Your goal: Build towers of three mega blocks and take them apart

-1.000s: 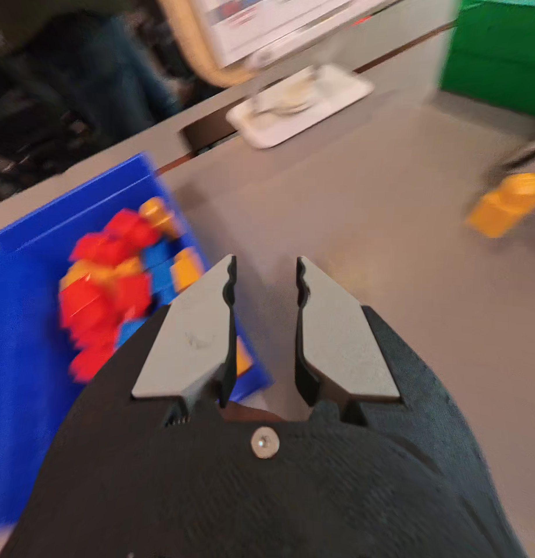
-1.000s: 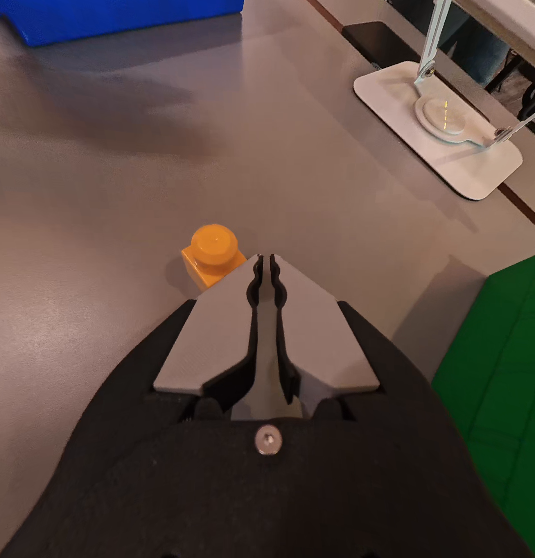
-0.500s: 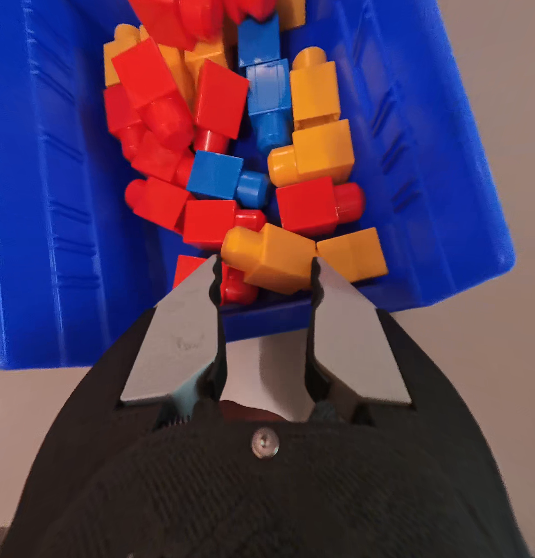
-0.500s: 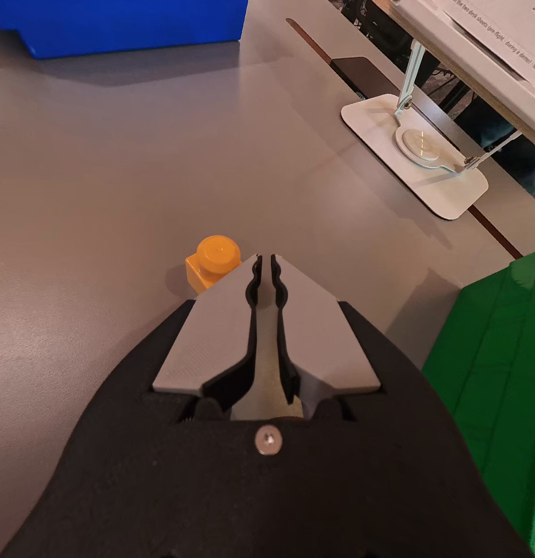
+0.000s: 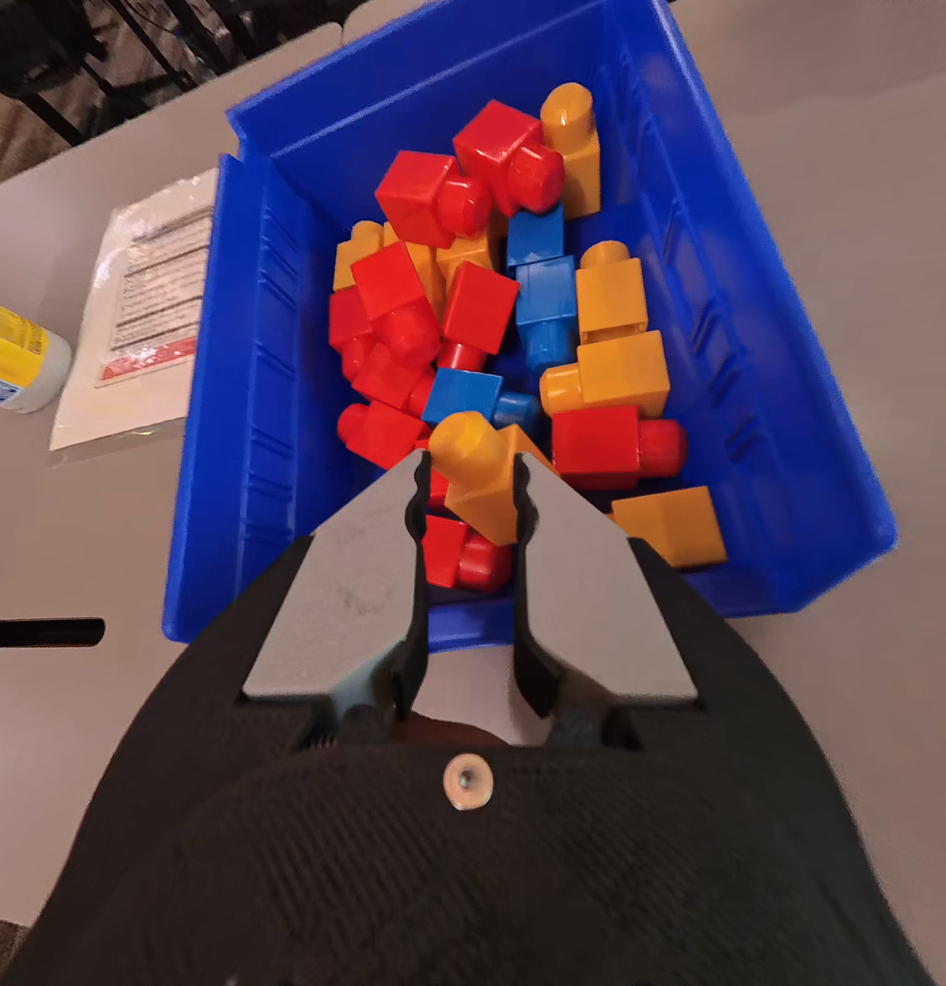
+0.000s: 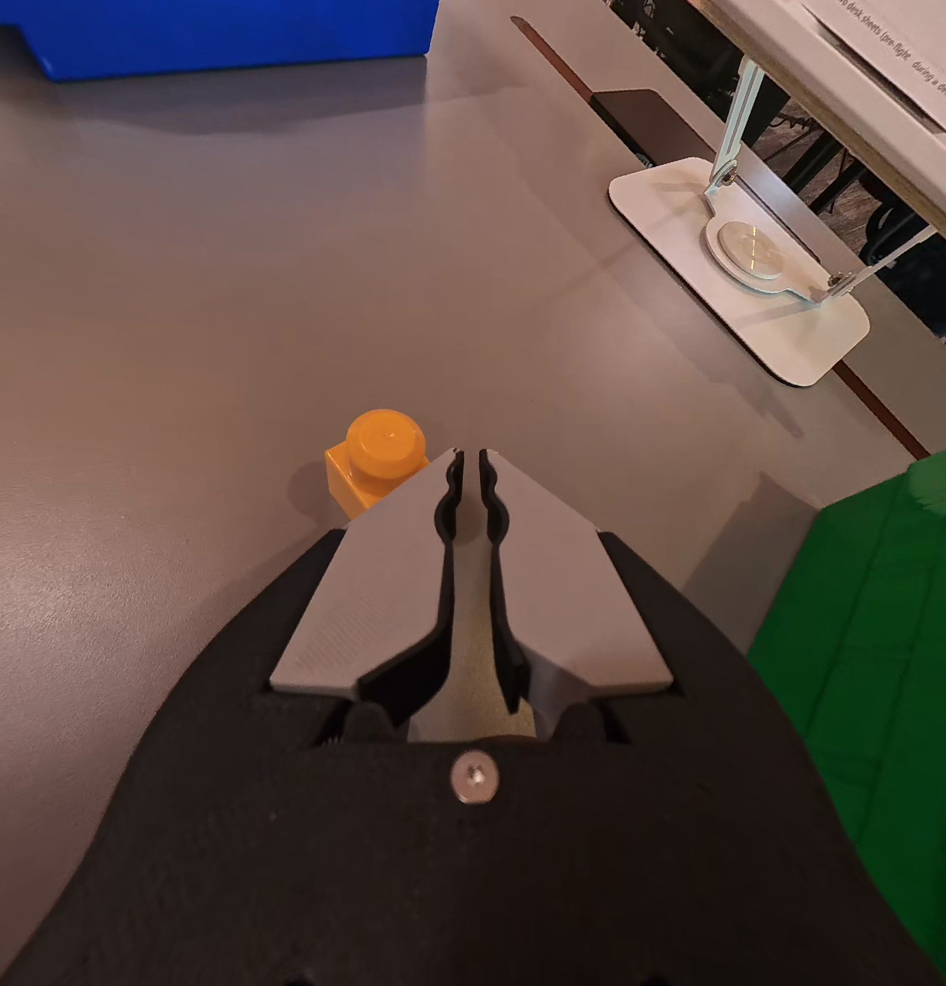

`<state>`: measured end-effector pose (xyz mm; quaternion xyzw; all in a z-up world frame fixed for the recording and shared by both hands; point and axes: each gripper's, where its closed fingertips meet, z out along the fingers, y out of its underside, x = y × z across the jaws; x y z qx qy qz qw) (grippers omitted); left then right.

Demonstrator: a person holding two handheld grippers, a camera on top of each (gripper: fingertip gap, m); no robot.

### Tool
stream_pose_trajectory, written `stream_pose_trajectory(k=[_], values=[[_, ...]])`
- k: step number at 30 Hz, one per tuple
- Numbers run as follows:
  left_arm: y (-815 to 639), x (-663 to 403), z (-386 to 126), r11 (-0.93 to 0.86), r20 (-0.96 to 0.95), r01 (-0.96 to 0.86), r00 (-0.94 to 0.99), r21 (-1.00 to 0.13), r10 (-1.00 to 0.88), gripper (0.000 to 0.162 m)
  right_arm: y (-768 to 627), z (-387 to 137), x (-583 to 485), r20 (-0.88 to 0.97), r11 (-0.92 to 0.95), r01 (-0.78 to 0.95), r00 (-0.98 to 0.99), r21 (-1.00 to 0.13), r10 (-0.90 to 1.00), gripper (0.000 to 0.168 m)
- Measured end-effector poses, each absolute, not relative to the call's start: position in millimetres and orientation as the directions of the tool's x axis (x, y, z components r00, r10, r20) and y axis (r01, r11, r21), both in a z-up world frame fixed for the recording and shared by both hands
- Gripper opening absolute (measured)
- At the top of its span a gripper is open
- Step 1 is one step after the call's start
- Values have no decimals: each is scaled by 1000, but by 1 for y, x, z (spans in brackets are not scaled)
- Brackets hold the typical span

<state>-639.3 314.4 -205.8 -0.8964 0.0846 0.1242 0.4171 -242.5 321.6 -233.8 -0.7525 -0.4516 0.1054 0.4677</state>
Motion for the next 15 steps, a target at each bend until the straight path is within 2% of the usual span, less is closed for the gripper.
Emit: stream_pose_trajectory(k=[5, 10, 15], values=[[319, -640, -180, -551, -310, -255, 951, -795, 7, 29, 323, -236, -242, 267, -158, 585, 573, -795, 775, 3], [321, -629, -128, -382, -337, -288, 939, -878, 66, 29, 324, -235, -242, 225, -181, 556, 583, -811, 781, 3], [321, -570, -82, -188, -338, -344, 939, -920, -62, 28, 326, -230, -241, 198, -188, 520, 598, -833, 776, 3]])
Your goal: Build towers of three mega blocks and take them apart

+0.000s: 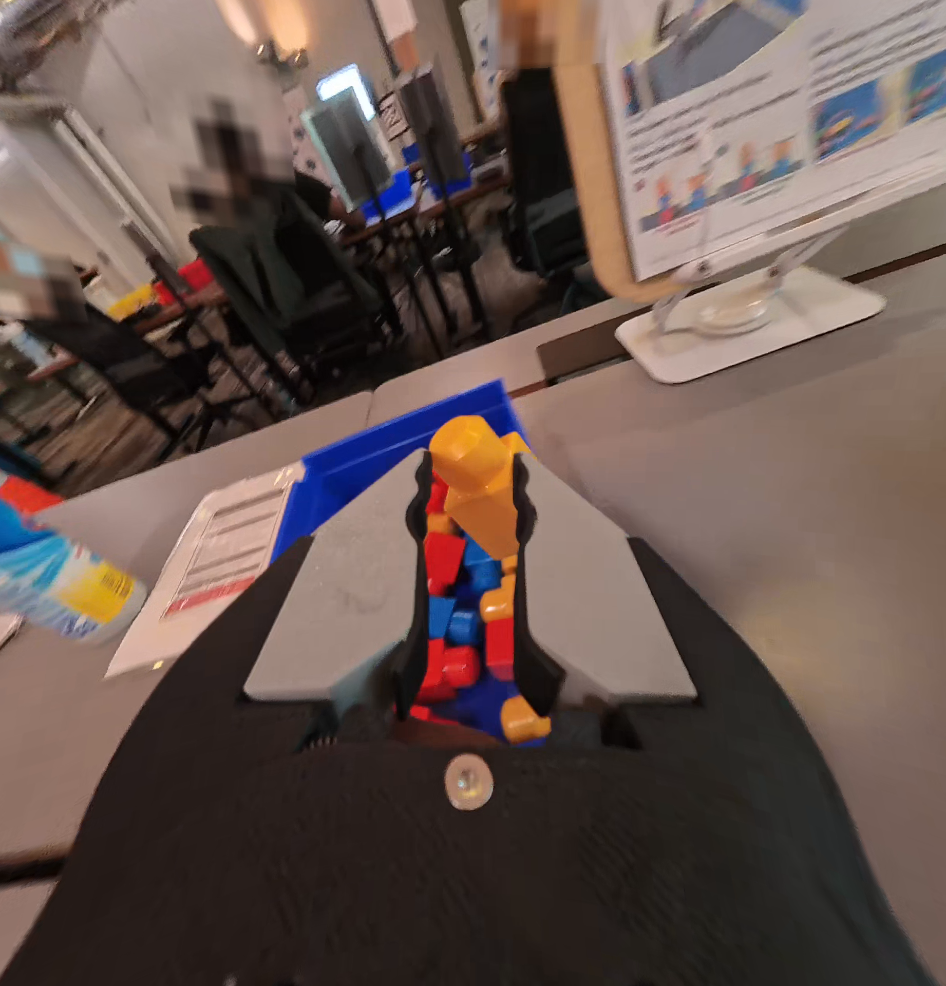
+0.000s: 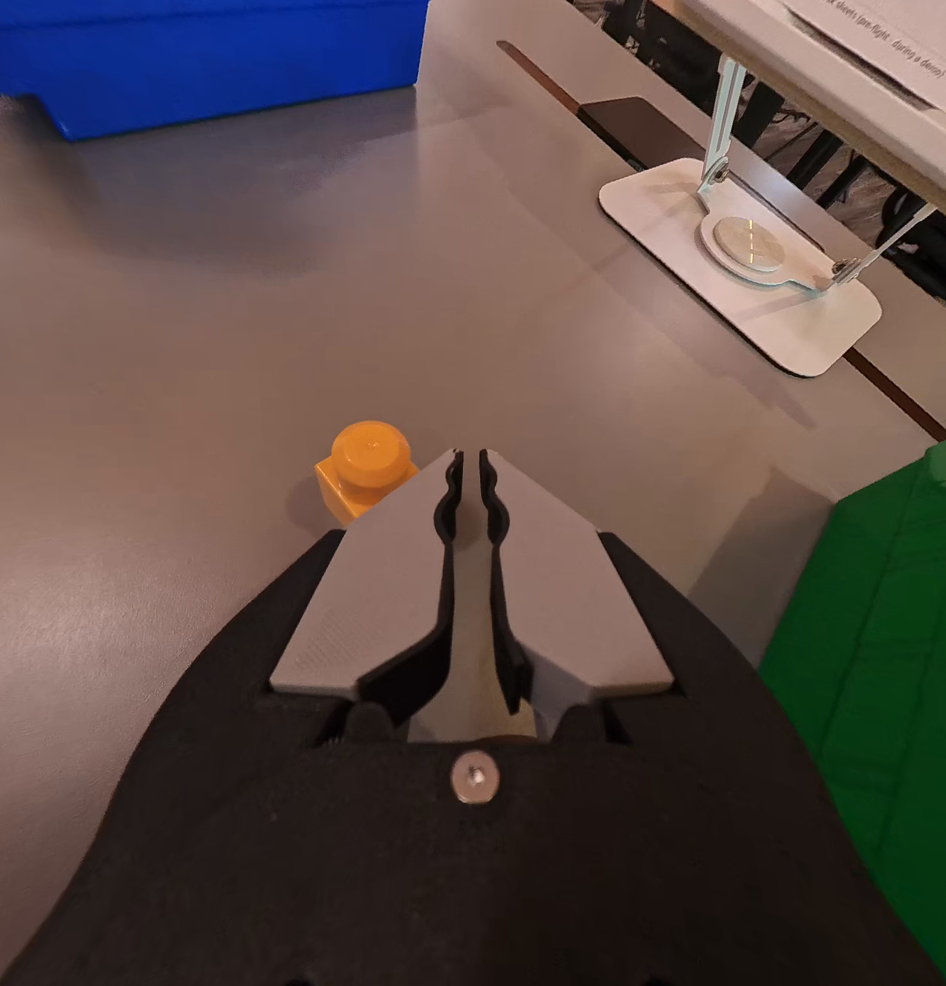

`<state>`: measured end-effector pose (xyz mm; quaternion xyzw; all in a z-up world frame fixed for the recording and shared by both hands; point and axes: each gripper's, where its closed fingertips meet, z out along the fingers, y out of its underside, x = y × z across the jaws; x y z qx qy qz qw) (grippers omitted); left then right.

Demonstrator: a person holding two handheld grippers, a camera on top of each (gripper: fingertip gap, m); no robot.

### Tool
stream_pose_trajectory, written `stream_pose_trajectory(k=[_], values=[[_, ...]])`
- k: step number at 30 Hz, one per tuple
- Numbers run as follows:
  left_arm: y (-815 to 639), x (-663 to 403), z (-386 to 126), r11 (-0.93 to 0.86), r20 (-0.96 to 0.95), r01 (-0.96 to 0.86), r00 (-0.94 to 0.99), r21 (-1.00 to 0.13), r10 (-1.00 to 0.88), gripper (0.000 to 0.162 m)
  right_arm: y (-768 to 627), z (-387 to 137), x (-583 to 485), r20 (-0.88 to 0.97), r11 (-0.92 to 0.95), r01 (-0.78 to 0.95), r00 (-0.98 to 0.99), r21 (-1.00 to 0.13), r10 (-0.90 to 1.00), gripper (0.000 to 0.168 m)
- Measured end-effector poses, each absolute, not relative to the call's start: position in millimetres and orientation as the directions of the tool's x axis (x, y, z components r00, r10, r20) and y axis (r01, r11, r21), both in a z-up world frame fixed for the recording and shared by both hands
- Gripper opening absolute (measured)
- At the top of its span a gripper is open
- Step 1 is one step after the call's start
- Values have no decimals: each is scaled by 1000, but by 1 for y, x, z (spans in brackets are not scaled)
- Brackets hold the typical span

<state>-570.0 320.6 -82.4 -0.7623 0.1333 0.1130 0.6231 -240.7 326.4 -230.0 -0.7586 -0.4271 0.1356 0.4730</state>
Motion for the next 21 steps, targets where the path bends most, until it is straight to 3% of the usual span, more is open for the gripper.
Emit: stream_pose_trajectory(k=[1, 2, 4, 7, 11, 15, 21], values=[[321, -555, -77, -159, -348, -360, 933, -919, -97, 20, 327, -228, -240, 195, -185, 509, 604, -840, 773, 3], [321, -538, -70, -119, -361, -377, 923, -919, -136, 0, 328, -225, -240, 191, -183, 498, 609, -848, 770, 3], [321, -500, -59, -29, -371, -386, 902, -922, -223, 0, 329, -219, -238, 177, -178, 467, 620, -866, 764, 4], [330, -450, -75, -62, -340, -387, 865, -920, -369, 0, 328, -217, -239, 140, -190, 442, 613, -877, 777, 6], [355, -430, -132, -150, -412, -494, 830, -857, -377, 0, 331, -224, -238, 139, -207, 457, 615, -865, 776, 7], [367, -415, -190, -239, -360, -498, 818, -833, -448, 0, 329, -232, -241, 133, -219, 475, 602, -852, 788, 9], [387, -400, -232, -303, -321, -512, 802, -803, -504, 4, 328, -239, -244, 142, -220, 499, 589, -838, 795, 9]])
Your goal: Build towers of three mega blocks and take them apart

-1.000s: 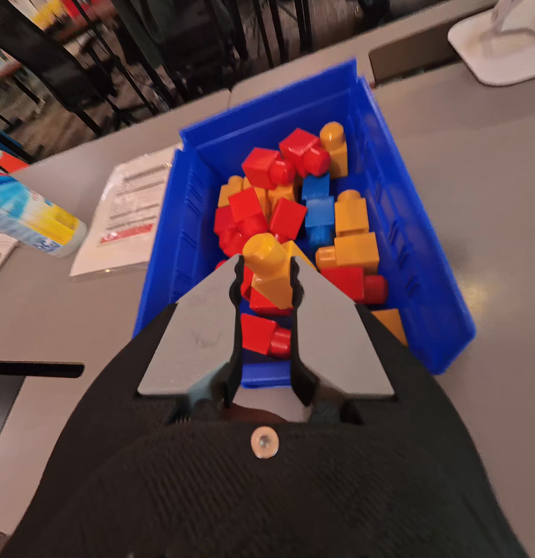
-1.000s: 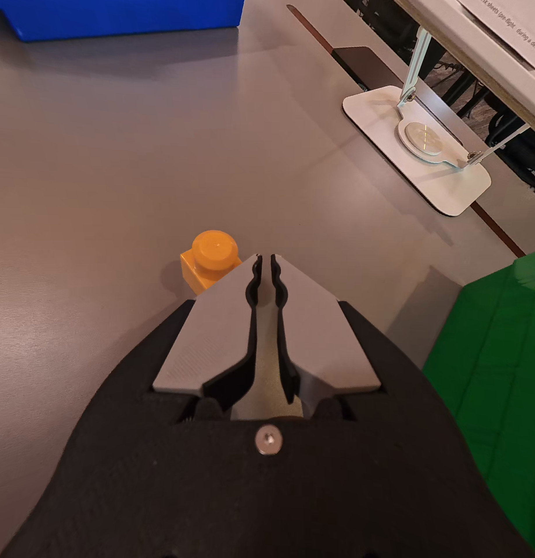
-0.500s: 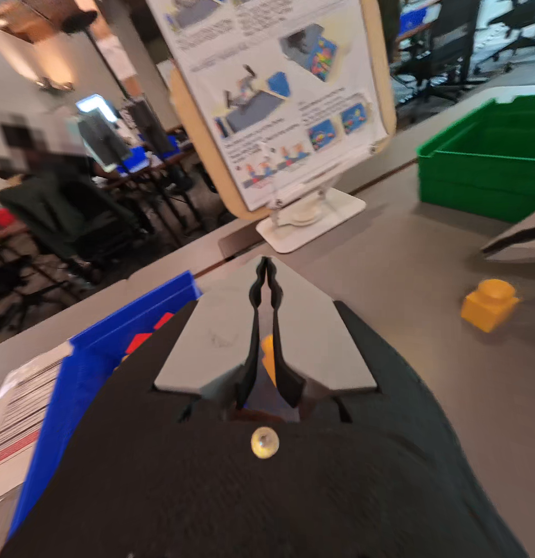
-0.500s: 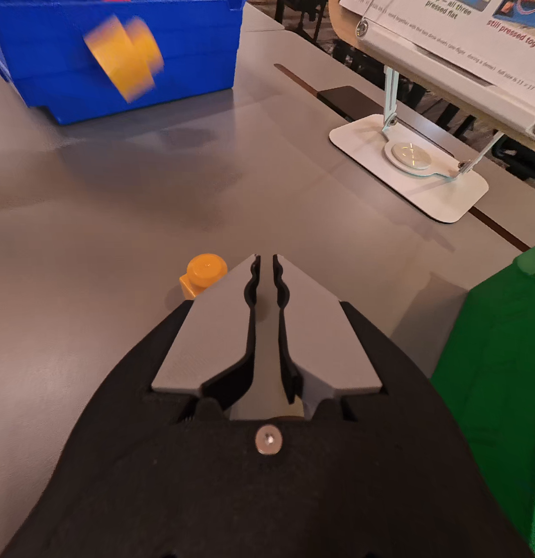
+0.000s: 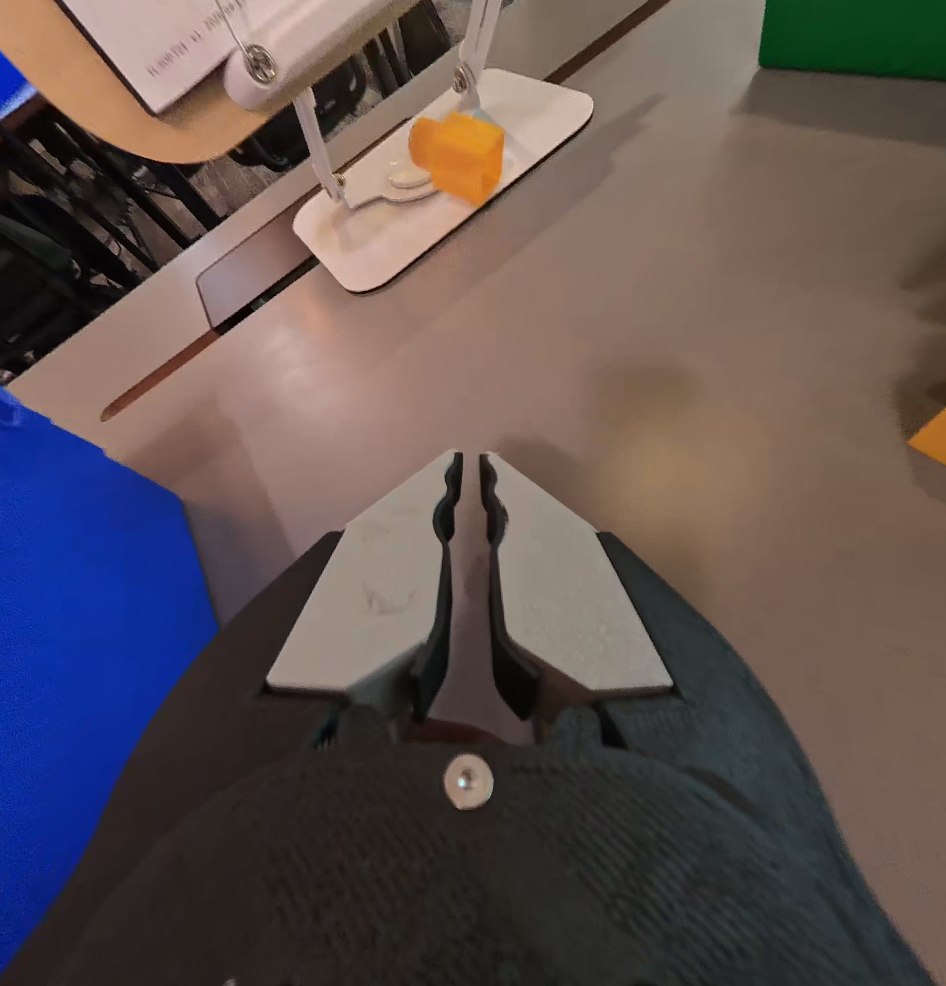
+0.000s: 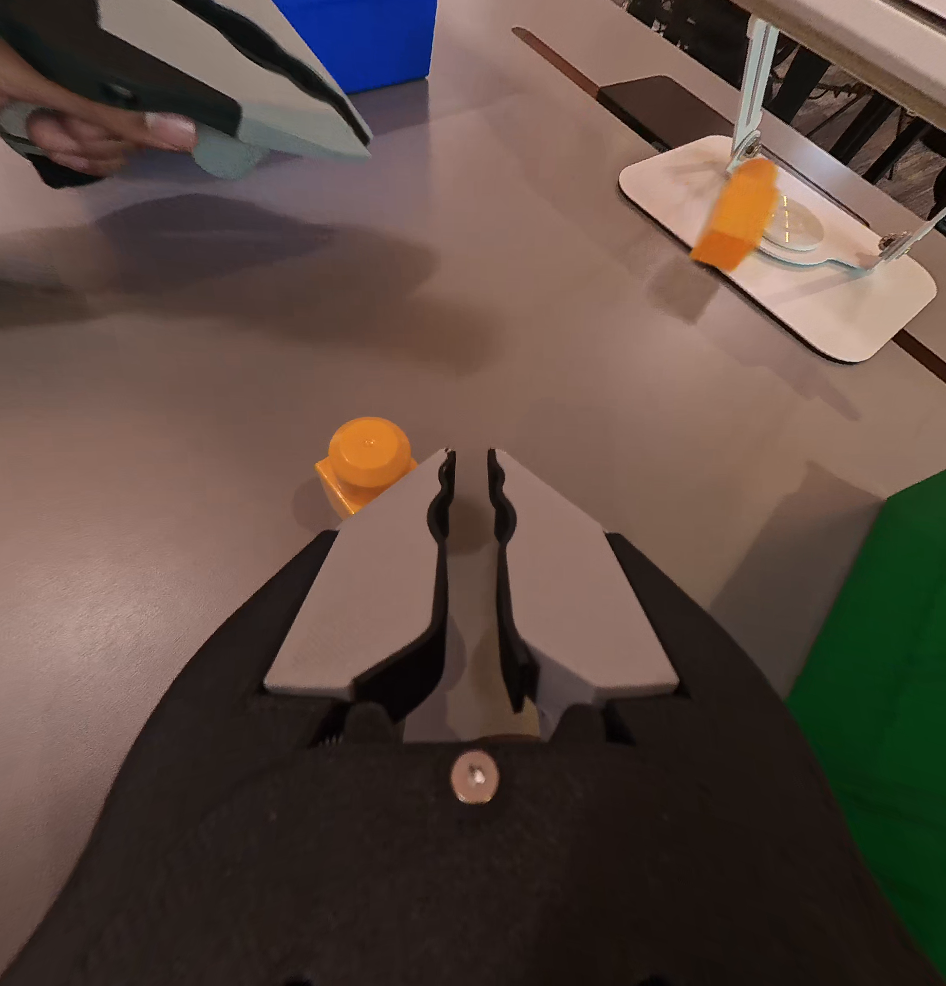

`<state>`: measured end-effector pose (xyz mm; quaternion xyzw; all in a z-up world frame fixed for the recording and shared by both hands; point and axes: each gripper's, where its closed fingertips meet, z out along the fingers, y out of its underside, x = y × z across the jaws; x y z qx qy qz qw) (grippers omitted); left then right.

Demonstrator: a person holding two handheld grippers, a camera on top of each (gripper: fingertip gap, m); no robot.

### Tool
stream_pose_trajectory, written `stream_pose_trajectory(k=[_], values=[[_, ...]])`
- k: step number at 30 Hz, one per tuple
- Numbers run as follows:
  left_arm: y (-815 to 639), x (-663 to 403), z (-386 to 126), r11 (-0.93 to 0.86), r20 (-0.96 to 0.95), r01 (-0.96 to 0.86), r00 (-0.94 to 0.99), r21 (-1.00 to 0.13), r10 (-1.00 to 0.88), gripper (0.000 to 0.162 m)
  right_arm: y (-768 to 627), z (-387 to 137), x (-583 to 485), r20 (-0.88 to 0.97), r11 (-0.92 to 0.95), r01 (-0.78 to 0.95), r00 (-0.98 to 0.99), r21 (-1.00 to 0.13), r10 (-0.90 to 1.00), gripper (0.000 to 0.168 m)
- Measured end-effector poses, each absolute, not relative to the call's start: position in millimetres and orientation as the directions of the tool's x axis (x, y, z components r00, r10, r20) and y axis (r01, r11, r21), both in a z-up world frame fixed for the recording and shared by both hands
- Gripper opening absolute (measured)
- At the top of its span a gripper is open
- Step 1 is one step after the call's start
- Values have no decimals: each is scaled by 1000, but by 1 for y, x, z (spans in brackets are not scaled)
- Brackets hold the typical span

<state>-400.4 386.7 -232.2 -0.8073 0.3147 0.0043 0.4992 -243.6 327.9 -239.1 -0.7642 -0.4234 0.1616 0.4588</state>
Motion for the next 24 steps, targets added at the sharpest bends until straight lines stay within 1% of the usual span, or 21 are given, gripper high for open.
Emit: stream_pose_trajectory(k=[3, 5, 6, 10, 12, 17, 20, 24], values=[[398, -392, -248, -315, -299, -498, 807, -808, -509, 8, 329, -240, -243, 141, -223, 498, 593, -838, 793, 9], [402, -391, -258, -331, -321, -524, 801, -785, -506, 11, 330, -240, -242, 139, -226, 494, 597, -839, 790, 9], [403, -391, -260, -335, -342, -540, 798, -772, -497, 15, 331, -240, -241, 139, -227, 493, 599, -840, 789, 9], [398, -389, -255, -284, -391, -567, 779, -773, -490, 18, 334, -241, -240, 135, -236, 489, 609, -840, 781, 10], [396, -390, -256, -291, -383, -564, 779, -772, -496, 24, 334, -242, -240, 125, -244, 483, 612, -841, 781, 10], [394, -388, -259, -306, -359, -560, 777, -770, -518, 33, 335, -240, -240, 134, -235, 480, 616, -845, 776, 10], [394, -384, -266, -319, -350, -583, 754, -747, -555, 40, 336, -237, -239, 137, -229, 468, 625, -853, 769, 10], [401, -369, -272, -324, -324, -603, 721, -729, -612, 43, 339, -230, -238, 136, -214, 439, 640, -873, 756, 10]])
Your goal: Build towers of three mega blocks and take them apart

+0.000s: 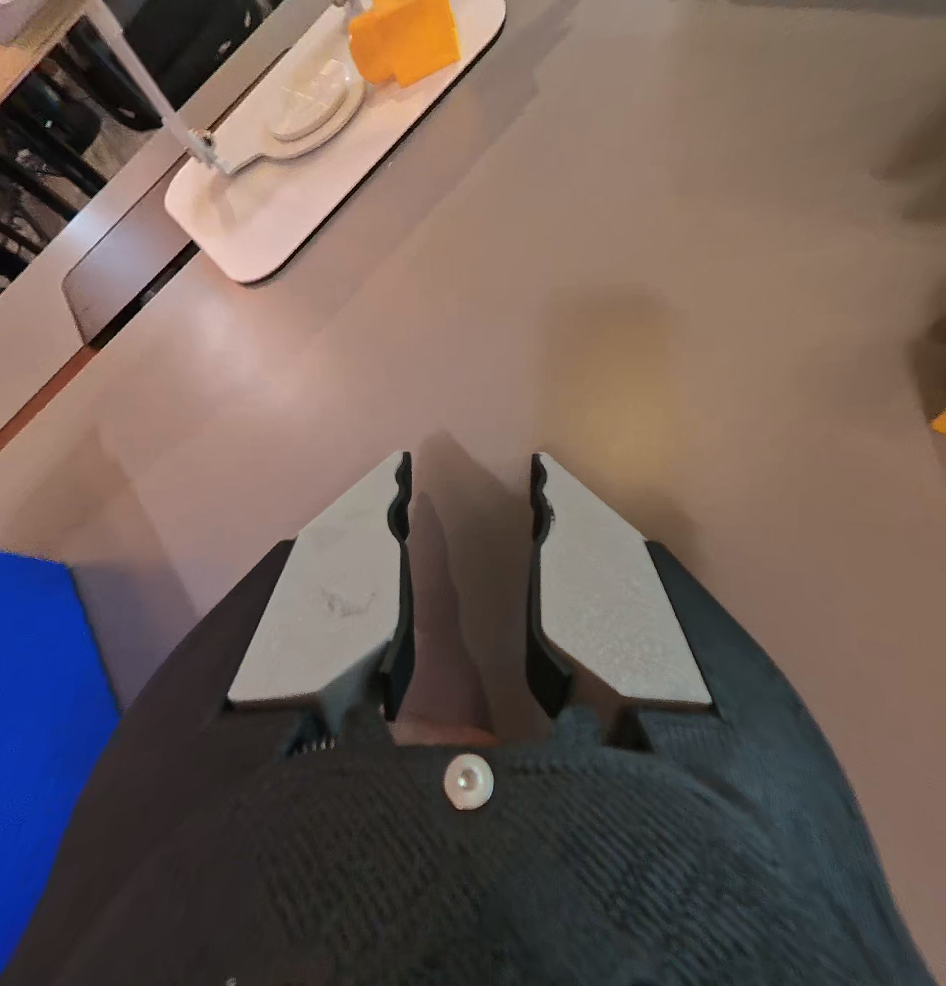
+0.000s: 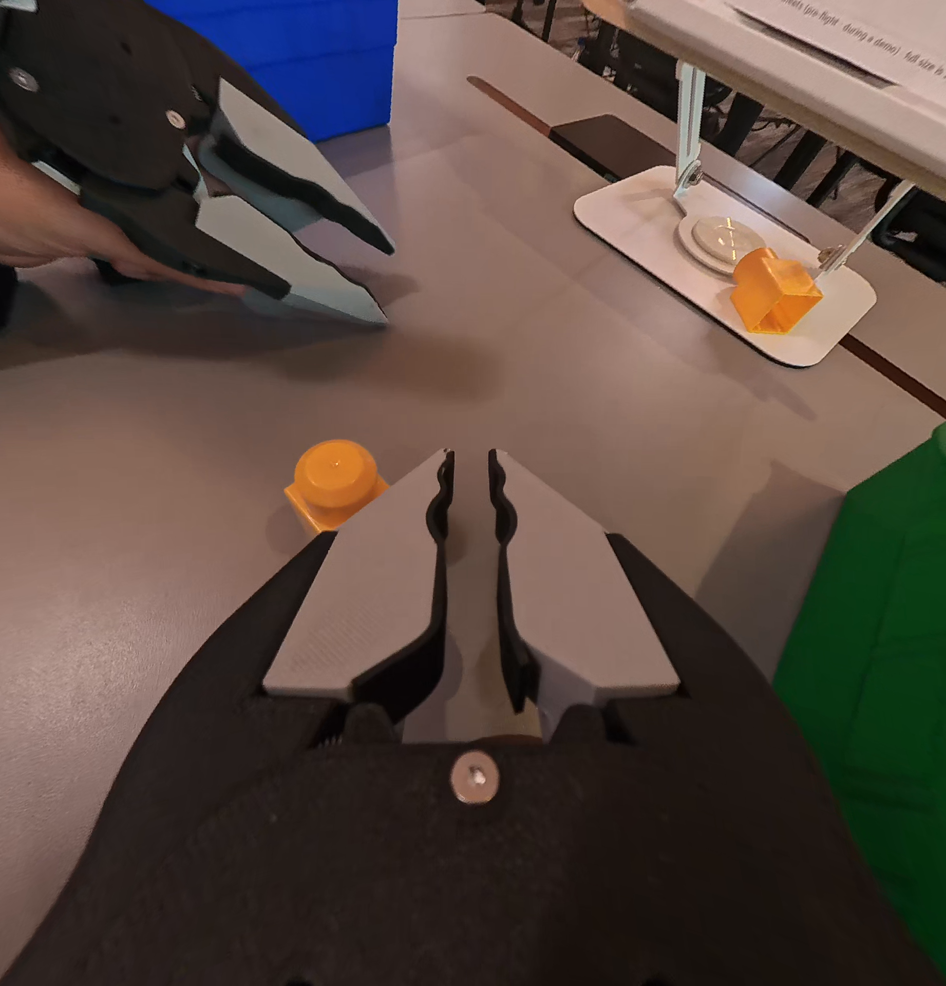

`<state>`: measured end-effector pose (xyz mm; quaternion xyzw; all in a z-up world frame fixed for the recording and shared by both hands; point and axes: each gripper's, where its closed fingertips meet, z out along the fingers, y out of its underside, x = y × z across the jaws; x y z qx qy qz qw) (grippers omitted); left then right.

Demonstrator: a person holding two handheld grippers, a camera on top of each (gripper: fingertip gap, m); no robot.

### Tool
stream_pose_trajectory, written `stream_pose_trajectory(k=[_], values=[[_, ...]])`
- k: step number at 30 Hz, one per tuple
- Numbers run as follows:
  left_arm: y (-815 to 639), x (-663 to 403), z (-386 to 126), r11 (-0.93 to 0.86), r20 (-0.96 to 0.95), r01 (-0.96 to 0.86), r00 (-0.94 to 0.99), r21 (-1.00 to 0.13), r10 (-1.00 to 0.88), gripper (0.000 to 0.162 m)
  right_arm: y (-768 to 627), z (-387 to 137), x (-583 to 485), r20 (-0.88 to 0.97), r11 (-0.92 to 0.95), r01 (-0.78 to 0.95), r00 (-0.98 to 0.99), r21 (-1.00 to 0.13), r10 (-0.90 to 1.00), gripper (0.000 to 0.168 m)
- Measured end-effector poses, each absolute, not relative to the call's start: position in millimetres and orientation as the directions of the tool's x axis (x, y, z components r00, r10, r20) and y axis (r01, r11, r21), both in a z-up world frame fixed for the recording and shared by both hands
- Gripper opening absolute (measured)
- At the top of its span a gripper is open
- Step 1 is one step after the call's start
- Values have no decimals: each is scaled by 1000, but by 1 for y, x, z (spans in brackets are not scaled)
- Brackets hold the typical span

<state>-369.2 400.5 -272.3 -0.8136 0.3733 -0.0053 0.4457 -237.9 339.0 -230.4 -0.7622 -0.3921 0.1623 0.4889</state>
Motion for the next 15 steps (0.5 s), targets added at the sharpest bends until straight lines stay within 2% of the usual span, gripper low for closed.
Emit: stream_pose_trajectory(k=[5, 10, 15], values=[[429, -341, -260, -268, -298, -562, 716, -783, -632, 47, 340, -225, -237, 141, -199, 422, 648, -885, 748, 10], [471, -306, -243, -279, -189, -420, 783, -864, -592, 71, 341, -227, -235, 148, -196, 430, 645, -881, 750, 11], [513, -276, -230, -245, -184, -352, 834, -903, -520, 81, 343, -228, -234, 148, -198, 432, 644, -880, 750, 11]])
